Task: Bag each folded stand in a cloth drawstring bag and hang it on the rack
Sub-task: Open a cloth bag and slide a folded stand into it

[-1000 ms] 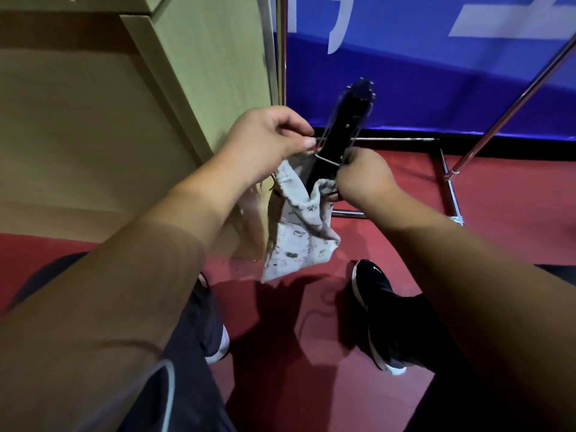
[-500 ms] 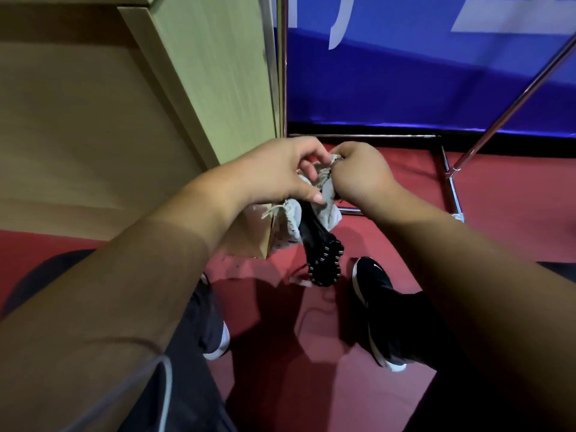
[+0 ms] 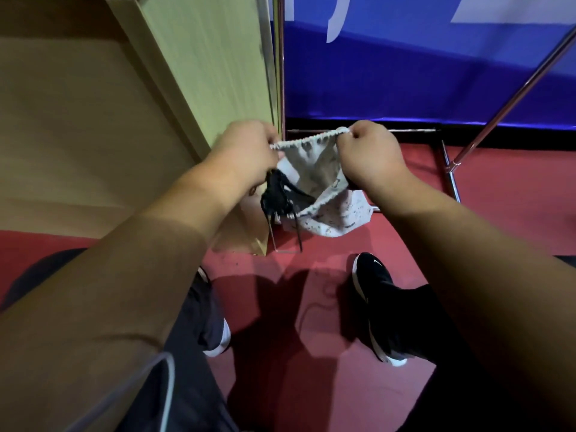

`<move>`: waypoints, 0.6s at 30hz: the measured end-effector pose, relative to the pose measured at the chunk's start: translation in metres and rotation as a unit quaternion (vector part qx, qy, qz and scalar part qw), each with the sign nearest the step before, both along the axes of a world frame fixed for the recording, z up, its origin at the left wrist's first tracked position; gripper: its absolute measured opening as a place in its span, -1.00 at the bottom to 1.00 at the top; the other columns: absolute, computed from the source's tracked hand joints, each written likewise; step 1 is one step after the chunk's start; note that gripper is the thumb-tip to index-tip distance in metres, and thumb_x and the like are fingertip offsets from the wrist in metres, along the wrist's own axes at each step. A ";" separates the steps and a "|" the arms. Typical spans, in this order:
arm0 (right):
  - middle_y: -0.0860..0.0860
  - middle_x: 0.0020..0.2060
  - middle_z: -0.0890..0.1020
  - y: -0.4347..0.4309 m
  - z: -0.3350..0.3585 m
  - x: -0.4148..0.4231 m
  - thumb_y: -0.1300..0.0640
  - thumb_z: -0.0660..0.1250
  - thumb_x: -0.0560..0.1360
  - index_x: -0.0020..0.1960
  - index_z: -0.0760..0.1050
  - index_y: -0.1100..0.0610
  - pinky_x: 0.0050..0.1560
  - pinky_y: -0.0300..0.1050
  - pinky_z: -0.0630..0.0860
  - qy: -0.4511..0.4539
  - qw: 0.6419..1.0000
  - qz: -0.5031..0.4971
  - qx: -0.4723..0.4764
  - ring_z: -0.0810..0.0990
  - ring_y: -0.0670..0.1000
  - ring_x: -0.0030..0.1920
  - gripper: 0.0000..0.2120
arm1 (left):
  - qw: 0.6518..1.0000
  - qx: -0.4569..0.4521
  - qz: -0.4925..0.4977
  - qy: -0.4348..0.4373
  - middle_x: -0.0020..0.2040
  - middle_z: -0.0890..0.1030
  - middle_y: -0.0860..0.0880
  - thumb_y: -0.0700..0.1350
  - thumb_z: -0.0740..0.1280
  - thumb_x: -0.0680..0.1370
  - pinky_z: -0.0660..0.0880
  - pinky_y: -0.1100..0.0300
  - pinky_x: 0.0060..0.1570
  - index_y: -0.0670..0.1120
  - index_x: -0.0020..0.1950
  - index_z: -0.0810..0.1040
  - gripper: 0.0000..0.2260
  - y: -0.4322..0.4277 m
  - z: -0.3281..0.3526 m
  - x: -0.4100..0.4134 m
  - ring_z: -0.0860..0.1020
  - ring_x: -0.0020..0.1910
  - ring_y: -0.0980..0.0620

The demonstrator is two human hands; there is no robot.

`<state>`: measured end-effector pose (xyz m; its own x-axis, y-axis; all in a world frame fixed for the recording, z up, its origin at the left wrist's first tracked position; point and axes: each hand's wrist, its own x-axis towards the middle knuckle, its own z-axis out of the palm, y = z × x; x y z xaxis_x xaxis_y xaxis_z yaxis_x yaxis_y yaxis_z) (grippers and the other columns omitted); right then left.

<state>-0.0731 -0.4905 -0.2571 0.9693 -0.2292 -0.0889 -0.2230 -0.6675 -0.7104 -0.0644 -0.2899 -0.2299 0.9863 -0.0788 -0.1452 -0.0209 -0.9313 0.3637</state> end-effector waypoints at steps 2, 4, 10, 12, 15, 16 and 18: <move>0.08 -0.37 0.58 -0.002 0.001 0.000 0.14 0.19 0.58 -0.23 0.44 0.13 -0.19 -0.05 0.54 0.022 0.999 0.032 -0.037 0.64 0.25 -0.25 -0.78 | 1.000 -0.015 0.012 0.012 -0.23 0.56 -0.01 -0.05 0.46 0.63 0.40 0.14 -0.15 0.00 0.05 0.66 -0.95 0.001 -0.001 0.002 0.57 -0.14 -0.12; 0.11 -0.37 0.57 -0.003 0.001 0.000 0.18 0.22 0.56 -0.20 0.48 0.16 -0.23 -0.04 0.53 0.023 0.998 0.048 -0.039 0.63 0.26 -0.29 -0.82 | 0.998 -0.040 0.026 0.040 -0.19 0.61 0.01 -0.01 0.48 0.62 0.41 0.19 -0.18 0.04 0.07 0.69 -0.93 0.000 -0.001 0.000 0.60 -0.16 -0.08; 0.13 -0.37 0.60 -0.006 0.003 0.001 0.14 0.24 0.57 -0.16 0.51 0.21 -0.17 0.09 0.63 -0.016 0.999 0.033 -0.007 0.66 0.31 -0.25 -0.80 | 0.996 -0.082 0.026 0.002 -0.14 0.67 0.00 0.07 0.38 0.65 0.46 0.14 -0.13 0.10 -0.05 0.60 -0.88 -0.002 0.002 0.005 0.65 -0.08 -0.13; 0.10 -0.37 0.58 -0.007 0.003 0.002 0.13 0.23 0.58 -0.16 0.51 0.19 -0.16 0.06 0.57 -0.048 0.999 0.020 -0.013 0.64 0.27 -0.24 -0.80 | 0.995 -0.091 0.028 -0.022 -0.19 0.66 -0.02 0.08 0.37 0.66 0.51 0.09 -0.15 0.05 -0.05 0.62 -0.84 -0.002 0.002 0.004 0.64 -0.14 -0.13; 0.18 -0.36 0.60 -0.010 0.006 0.002 0.13 0.23 0.59 -0.16 0.47 0.21 -0.21 0.06 0.57 -0.031 0.999 0.036 -0.023 0.63 0.28 -0.30 -0.79 | 0.994 -0.101 0.026 -0.016 -0.26 0.61 -0.02 0.10 0.35 0.66 0.44 0.15 -0.26 0.03 -0.04 0.64 -0.81 -0.001 0.005 0.005 0.63 -0.20 -0.14; 0.17 -0.39 0.59 -0.012 0.005 0.002 0.13 0.23 0.59 -0.19 0.46 0.19 -0.25 0.03 0.57 -0.012 0.999 0.040 -0.027 0.63 0.24 -0.36 -0.79 | 0.995 -0.098 0.029 0.001 -0.30 0.57 0.00 0.11 0.36 0.66 0.39 0.17 -0.31 0.00 -0.01 0.65 -0.79 -0.002 0.006 0.004 0.61 -0.25 -0.12; 0.13 -0.41 0.59 -0.016 0.004 0.002 0.12 0.24 0.60 -0.18 0.49 0.18 -0.33 -0.07 0.51 -0.002 0.998 0.037 -0.046 0.62 0.14 -0.44 -0.78 | 0.994 -0.093 0.039 0.033 -0.36 0.52 0.05 0.15 0.40 0.63 0.32 0.19 -0.33 -0.04 0.08 0.68 -0.73 -0.003 0.005 0.001 0.54 -0.32 -0.04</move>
<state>-0.0713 -0.5064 -0.2530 0.9842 -0.1641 -0.0664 -0.1677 -0.7442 -0.6466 -0.0636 -0.2929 -0.2246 0.9791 -0.0332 -0.2007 0.0794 -0.8460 0.5272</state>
